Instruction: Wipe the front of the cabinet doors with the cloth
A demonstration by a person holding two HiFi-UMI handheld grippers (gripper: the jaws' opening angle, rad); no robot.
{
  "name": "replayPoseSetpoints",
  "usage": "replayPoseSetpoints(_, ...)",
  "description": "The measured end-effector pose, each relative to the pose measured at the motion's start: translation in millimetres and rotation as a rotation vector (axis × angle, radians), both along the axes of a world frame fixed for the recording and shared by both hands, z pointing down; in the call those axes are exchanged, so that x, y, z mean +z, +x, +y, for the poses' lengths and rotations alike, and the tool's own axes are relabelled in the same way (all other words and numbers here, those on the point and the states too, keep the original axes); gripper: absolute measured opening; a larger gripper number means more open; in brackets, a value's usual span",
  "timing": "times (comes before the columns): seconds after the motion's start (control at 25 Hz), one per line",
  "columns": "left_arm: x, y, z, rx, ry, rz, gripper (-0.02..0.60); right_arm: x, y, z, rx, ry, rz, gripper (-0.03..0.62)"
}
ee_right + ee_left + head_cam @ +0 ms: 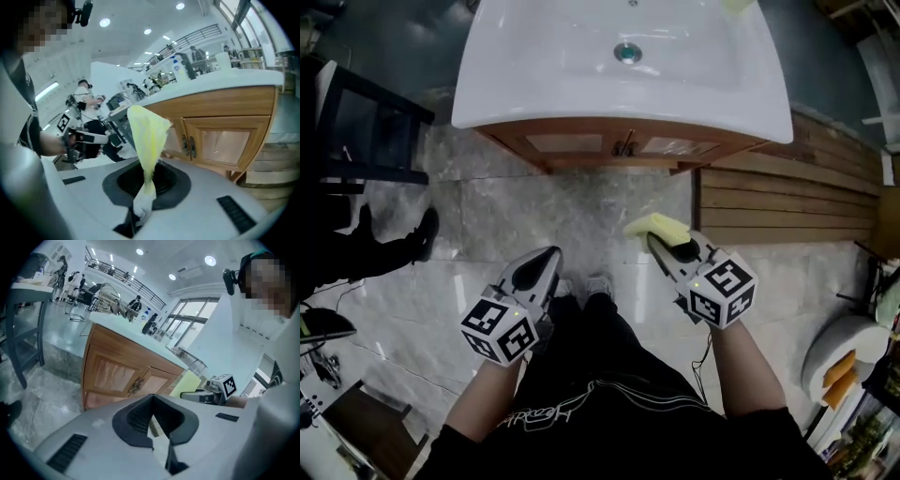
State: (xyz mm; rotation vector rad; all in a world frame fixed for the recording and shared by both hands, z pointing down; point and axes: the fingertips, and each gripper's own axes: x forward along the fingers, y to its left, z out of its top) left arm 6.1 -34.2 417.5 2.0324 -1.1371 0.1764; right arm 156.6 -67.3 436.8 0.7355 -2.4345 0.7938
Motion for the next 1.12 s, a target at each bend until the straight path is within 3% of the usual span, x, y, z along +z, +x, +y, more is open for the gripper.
replayPoseSetpoints(0.16,-43.1,18.4,9.6,0.111,0.057,-0.017,0.006,-69.0,3.2,29.0,-0.08,0.025,-0.066,0.04)
replayPoseSetpoints(0.24,-64.6,31.1,16.9,0.171,0.084,-0.026,0.006,-98.0,7.0,40.4,-0.075,0.033,-0.09,0.04)
replayPoseSetpoints(0.44,-134.2,49.2,33.6,0.286,0.174,0.032,0.006,-156.5,0.3,68.7,-0.041,0.108,-0.106,0.04)
replayPoseSetpoints(0.6,-195.9,35.3,60.2,0.298,0.278,0.035,0.006,-192.5,-15.4,104.8,-0.046,0.174,-0.091,0.04)
replayPoseSetpoints(0.76,-250.6,16.3,118.9,0.324,0.371,0.025,0.006,-230.4,-40.0,165.5,-0.088,0.234,-0.038,0.04)
replayPoseSetpoints(1.12,-317.1,-41.2,257.1,0.343,0.504,-0.002,0.006,-303.7,-103.4,299.5,-0.078,0.298,-0.112,0.04)
